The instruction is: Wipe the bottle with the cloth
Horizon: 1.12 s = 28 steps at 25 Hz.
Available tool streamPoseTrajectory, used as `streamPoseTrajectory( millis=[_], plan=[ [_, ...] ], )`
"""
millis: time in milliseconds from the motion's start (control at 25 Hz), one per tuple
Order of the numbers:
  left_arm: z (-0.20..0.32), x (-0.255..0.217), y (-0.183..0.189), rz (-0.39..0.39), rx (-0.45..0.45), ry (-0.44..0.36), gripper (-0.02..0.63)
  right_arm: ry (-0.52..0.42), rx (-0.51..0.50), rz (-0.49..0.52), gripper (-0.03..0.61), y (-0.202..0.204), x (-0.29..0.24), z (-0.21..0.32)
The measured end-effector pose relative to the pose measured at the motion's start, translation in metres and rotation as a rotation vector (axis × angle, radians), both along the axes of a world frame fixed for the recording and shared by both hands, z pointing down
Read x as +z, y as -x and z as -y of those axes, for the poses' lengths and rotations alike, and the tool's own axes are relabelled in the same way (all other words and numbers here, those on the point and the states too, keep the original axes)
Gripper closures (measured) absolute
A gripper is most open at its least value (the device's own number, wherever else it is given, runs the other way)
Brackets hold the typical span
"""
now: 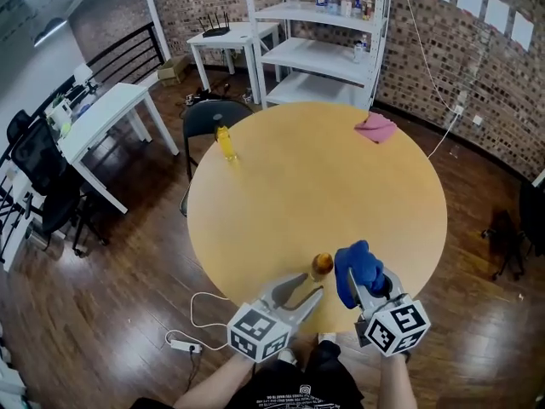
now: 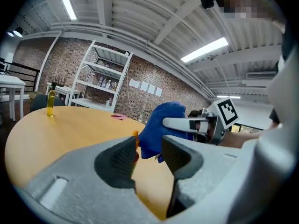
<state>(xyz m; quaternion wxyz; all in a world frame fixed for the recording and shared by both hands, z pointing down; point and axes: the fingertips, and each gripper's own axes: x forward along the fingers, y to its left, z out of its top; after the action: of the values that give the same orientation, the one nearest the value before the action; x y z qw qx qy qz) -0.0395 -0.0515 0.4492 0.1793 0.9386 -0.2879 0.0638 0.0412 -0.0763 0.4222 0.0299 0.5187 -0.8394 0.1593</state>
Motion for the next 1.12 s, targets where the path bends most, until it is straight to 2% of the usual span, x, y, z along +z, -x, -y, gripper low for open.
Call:
streamPoseTrajectory(
  millis=[160, 240, 520, 800, 920, 1120],
  plan=[
    [-0.026, -0.014, 0.0, -0.009, 0.02, -0.009, 0.452, -0.02, 0.053, 0.001, 0.469, 0.014, -0.016, -0.037],
    [-0.04, -0.021, -0.001, -0.016, 0.013, -0.016, 0.503, -0.026, 0.068, 0.005, 0.471, 0.019, -0.02, -0.054],
    [-0.091, -0.038, -0.008, -0.048, -0.023, -0.041, 0.606, -0.061, 0.083, 0.001, 0.472, 0.029, -0.033, -0.112],
    [-0.149, -0.051, -0.018, -0.027, -0.116, -0.068, 0.611, -0.098, 0.042, -0.018, 0.476, 0.024, -0.048, -0.179],
    [-0.177, -0.051, -0.024, 0.005, -0.145, -0.075, 0.611, -0.108, 0.031, -0.022, 0.477, 0.018, -0.049, -0.206],
    [-0.218, -0.052, -0.02, 0.026, -0.21, -0.084, 0.611, -0.116, 0.008, -0.035, 0.477, 0.02, -0.048, -0.248]
  ],
)
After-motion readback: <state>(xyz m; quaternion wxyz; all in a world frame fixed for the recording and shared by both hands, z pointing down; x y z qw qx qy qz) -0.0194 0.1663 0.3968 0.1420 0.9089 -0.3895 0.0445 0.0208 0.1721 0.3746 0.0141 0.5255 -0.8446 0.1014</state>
